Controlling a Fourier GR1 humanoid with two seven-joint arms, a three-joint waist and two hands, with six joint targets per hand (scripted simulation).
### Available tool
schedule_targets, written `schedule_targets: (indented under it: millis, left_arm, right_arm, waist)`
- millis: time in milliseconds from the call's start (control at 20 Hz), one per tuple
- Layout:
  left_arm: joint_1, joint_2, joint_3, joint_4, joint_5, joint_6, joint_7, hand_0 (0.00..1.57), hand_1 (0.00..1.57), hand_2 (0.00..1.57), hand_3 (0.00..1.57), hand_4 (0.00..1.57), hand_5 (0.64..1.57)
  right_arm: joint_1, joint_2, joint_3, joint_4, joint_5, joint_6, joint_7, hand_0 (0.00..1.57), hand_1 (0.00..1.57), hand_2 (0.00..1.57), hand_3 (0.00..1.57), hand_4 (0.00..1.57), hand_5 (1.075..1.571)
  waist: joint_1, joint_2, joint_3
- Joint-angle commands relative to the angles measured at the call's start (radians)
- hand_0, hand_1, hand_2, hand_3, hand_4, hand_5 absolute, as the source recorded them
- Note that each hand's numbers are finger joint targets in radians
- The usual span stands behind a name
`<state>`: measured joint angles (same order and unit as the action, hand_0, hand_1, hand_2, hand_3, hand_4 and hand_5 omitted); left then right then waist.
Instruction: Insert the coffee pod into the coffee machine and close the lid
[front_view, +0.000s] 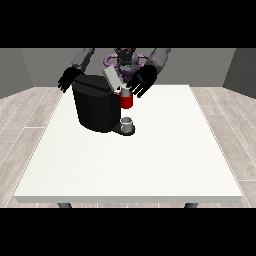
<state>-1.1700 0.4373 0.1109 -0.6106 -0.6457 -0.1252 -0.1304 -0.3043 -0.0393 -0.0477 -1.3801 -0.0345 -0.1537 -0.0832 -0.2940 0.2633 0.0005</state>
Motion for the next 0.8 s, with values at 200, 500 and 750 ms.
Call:
schedule_targets:
  millis: [200, 500, 750]
  left_arm:
    - [0.032, -0.078, -0.028, 0.000, -0.020, 0.012, 0.019, 1.22, 1.22, 1.27, 1.17, 0.48, 1.571]
    - [-0.030, -0.036, -0.029, 0.006, -0.027, -0.070, 0.056, 1.16, 1.16, 1.19, 1.06, 0.46, 1.571]
    - [-0.040, -0.001, -0.016, 0.007, -0.049, -0.015, 0.030, 1.11, 1.11, 1.15, 0.98, 0.41, 1.571]
  right_arm:
    - [-0.015, 0.000, -0.008, 0.024, 0.019, -0.038, 0.036, 0.00, 0.00, 0.00, 0.00, 0.40, 1.571]
    - [-0.043, 0.006, -0.027, 0.046, -0.001, -0.038, 0.028, 0.00, 0.00, 0.00, 0.00, 0.34, 1.571]
    - [-0.062, 0.012, -0.021, 0.020, 0.002, -0.041, -0.004, 0.00, 0.00, 0.00, 0.00, 0.43, 1.571]
  waist:
    - [0.029, -0.022, -0.0004]
    - [0.032, -0.026, 0.0000]
    - [0.014, 0.027, -0.0001]
